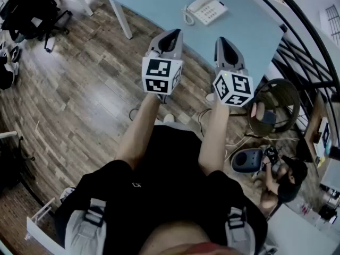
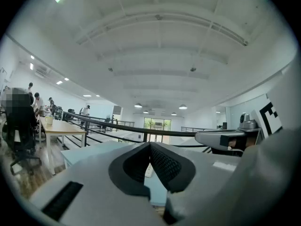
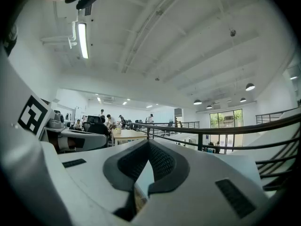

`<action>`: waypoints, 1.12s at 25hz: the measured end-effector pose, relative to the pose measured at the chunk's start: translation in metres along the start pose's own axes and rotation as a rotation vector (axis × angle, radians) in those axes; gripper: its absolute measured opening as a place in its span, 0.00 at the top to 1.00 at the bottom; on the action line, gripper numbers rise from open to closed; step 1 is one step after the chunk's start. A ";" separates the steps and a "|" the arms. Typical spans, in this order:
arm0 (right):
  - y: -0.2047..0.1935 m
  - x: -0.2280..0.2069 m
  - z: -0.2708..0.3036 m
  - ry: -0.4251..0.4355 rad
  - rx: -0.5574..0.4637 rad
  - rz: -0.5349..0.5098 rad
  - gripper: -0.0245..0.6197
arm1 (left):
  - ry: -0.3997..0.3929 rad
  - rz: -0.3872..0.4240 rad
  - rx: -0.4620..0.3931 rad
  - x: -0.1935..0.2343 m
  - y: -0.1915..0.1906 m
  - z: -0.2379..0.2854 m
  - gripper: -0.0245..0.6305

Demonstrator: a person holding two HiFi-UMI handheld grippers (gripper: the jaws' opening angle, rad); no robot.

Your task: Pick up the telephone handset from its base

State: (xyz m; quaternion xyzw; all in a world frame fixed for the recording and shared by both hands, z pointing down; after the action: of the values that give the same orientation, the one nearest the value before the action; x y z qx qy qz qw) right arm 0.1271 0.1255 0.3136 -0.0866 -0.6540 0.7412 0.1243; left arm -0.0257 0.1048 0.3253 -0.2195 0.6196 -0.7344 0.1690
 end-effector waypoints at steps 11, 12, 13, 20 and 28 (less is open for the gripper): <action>-0.024 -0.020 -0.001 -0.046 0.010 0.104 0.97 | 0.020 -0.010 0.023 -0.006 -0.013 -0.006 0.96; -0.028 -0.022 0.000 -0.047 0.020 0.116 0.97 | 0.028 -0.014 0.032 -0.004 -0.016 -0.006 0.96; -0.032 -0.022 0.001 -0.042 0.029 0.124 0.97 | 0.037 -0.021 0.042 -0.001 -0.021 -0.007 0.96; -0.038 -0.027 0.004 -0.007 0.020 0.168 0.97 | 0.059 -0.014 0.055 -0.002 -0.024 -0.005 0.96; -0.016 -0.053 0.010 0.014 -0.054 0.201 0.97 | 0.056 0.037 0.013 -0.016 0.002 0.006 0.96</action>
State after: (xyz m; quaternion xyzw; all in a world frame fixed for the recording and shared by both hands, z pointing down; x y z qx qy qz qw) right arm 0.1765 0.1021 0.3287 -0.1604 -0.6610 0.7313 0.0513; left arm -0.0089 0.1084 0.3227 -0.1863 0.6232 -0.7411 0.1665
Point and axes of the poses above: the fingertips, and each gripper's own axes: z forward along the fingers, x to its left, y out of its top, the point moved 3 cm from there along -z, backward along the fingers, and after that the axes turned 6 degrees about x, right-handed, at the moved point
